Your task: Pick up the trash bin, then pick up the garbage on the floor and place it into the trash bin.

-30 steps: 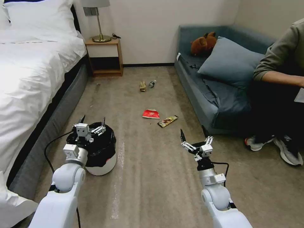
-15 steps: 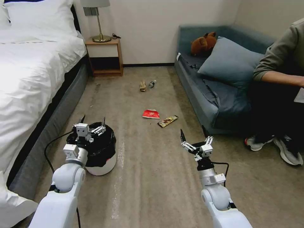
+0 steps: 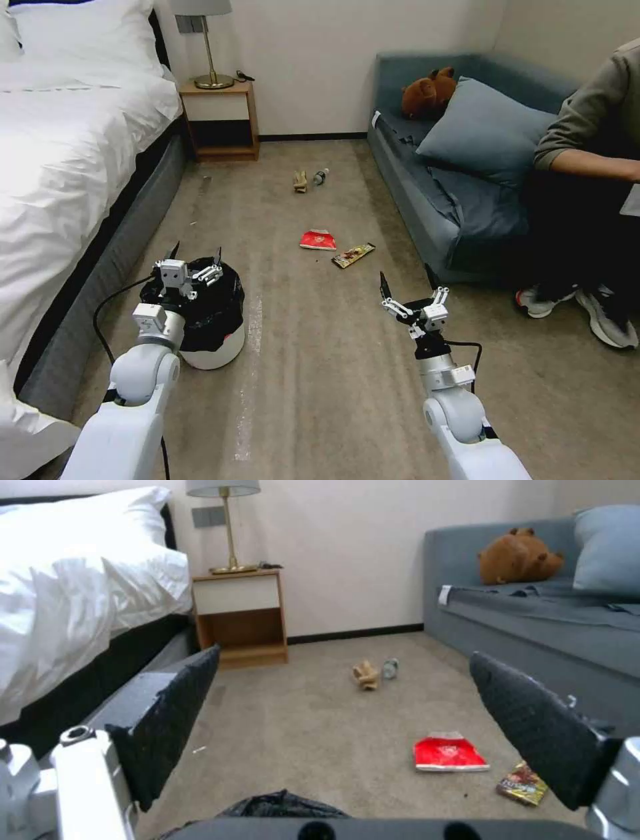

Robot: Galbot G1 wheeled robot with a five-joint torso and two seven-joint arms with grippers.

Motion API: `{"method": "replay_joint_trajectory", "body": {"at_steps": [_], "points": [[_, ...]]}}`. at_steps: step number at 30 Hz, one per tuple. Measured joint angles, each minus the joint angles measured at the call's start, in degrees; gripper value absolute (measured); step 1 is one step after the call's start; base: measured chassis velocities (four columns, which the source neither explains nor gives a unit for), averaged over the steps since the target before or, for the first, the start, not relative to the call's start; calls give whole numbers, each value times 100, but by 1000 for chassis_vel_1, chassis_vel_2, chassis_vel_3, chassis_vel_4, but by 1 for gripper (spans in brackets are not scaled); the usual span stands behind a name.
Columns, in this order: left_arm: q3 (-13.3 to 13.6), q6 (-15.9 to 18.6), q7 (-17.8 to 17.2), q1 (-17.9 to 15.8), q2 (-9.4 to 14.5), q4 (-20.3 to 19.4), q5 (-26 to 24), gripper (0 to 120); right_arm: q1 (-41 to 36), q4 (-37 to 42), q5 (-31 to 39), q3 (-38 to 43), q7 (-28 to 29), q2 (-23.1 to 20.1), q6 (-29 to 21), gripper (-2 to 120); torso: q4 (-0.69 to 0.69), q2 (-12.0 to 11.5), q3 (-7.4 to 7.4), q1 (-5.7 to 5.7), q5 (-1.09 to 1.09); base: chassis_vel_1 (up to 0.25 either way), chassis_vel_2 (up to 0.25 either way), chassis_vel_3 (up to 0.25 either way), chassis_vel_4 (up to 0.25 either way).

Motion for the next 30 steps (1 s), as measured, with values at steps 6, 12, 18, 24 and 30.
{"method": "replay_joint_trajectory", "body": {"at_steps": [6, 12, 18, 24, 30], "points": [[0, 0, 0, 0, 0, 0, 0, 100, 0, 0, 0, 0, 0, 0, 0, 100, 0, 0, 0, 0, 0, 0, 0, 0, 0], [0, 0, 0, 0, 0, 0, 0, 100, 0, 0, 0, 0, 0, 0, 0, 100, 0, 0, 0, 0, 0, 0, 0, 0, 0], [0, 0, 0, 0, 0, 0, 0, 100, 0, 0, 0, 0, 0, 0, 0, 100, 0, 0, 0, 0, 0, 0, 0, 0, 0], [0, 0, 0, 0, 0, 0, 0, 100, 0, 0, 0, 0, 0, 0, 0, 100, 0, 0, 0, 0, 0, 0, 0, 0, 0], [0, 0, 0, 0, 0, 0, 0, 100, 0, 0, 0, 0, 0, 0, 0, 100, 0, 0, 0, 0, 0, 0, 0, 0, 0]]}}
